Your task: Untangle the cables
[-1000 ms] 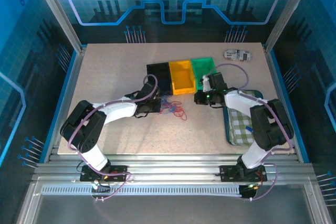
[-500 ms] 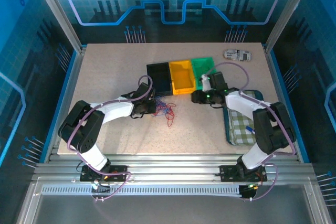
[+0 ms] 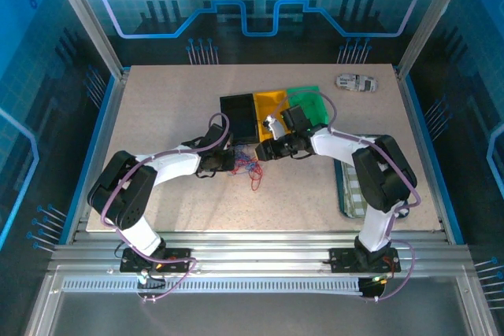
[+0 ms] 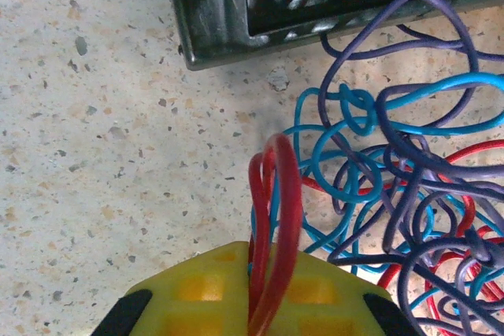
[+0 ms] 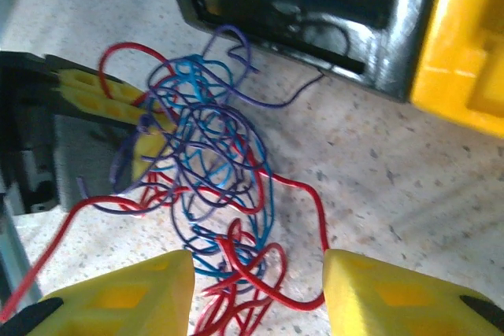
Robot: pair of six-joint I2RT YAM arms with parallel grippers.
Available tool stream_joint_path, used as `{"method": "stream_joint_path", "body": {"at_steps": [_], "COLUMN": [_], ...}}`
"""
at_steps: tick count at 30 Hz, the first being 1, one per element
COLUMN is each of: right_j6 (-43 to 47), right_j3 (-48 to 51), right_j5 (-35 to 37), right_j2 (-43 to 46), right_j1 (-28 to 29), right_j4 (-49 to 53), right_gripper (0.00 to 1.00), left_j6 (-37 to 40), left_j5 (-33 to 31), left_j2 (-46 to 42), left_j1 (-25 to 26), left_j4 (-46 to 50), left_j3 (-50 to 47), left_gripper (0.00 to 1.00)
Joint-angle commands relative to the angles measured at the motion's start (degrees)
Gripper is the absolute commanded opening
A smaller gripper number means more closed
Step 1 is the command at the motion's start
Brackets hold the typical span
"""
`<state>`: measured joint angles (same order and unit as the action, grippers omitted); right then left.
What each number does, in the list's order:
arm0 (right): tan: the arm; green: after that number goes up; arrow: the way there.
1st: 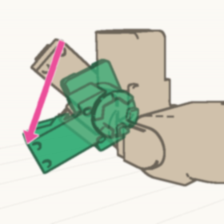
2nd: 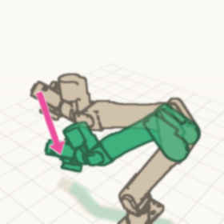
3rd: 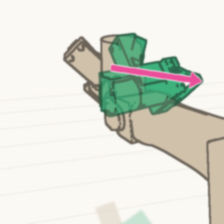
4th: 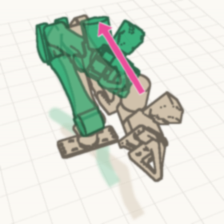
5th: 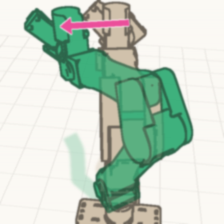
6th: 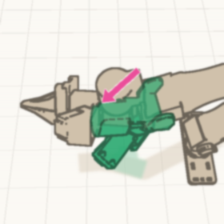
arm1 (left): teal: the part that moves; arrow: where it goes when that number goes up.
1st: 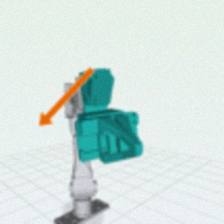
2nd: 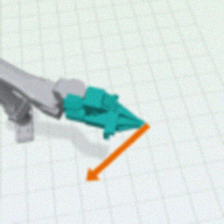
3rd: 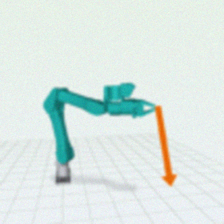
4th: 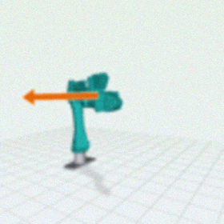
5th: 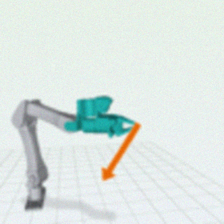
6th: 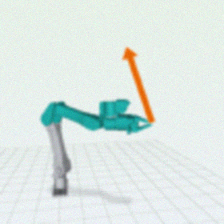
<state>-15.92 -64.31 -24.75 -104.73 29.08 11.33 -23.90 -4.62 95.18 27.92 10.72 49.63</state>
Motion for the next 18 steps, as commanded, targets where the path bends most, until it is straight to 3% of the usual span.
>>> {"method": "stream_joint_path", "body": {"at_steps": [1,8,18], "right_j6": [1.0,0.7,-0.7], "right_j3": [-1.3,-3.2,-3.0], "right_j5": [1.7,0.8,-10.9], "right_j2": [-1.9,-5.0,-6.4], "right_j1": [-0.3,-0.9,-3.6], "right_j4": [3.6,5.8,6.1], "right_gripper": [0.46,0.43,0.43], "left_j6": [0.5,0.4,0.3], "left_j5": [0.4,0.0,-2.8], "left_j2": [-1.4,-1.3,-1.2], "left_j1": [0.5,0.6,1.7], "left_j4": [1.0,0.7,0.2], "left_j3": [0.2,0.2,-0.2], "left_gripper": [0.0,0.0,0.0]}}
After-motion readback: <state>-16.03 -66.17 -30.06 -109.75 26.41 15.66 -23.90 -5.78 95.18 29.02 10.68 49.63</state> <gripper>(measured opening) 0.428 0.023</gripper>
